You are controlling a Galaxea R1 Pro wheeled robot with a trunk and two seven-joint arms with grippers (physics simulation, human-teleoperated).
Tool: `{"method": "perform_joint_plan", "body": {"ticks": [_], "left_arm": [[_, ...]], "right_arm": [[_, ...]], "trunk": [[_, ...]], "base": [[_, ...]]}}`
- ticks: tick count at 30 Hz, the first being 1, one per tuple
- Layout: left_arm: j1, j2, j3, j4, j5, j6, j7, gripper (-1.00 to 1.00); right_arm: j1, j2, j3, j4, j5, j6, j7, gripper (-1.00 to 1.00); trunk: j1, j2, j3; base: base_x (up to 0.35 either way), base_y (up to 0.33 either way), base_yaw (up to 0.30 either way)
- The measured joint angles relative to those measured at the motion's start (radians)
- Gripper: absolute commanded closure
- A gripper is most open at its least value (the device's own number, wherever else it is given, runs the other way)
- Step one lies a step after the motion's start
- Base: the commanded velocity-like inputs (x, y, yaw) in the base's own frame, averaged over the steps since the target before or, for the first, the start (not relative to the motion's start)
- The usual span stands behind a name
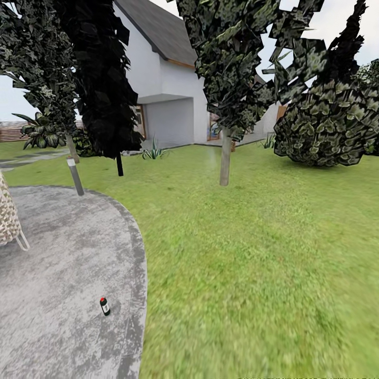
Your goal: In the garden, pick up the pesticide atomizer on the floor and spray pesticide onto both trees until each tree trunk is fully covered.
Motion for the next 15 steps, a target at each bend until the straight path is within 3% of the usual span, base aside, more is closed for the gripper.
{"method": "perform_joint_plan", "body": {"ticks": [15], "left_arm": [[0.000, 0.000, 0.000, 0.000, 0.000, 0.000, -0.001, -1.00]], "right_arm": [[0.000, 0.000, -0.001, 0.000, 0.000, 0.000, 0.000, -1.00]], "trunk": [[0.058, -0.105, -0.047]], "base": [[0.000, 0.000, 0.000]]}}
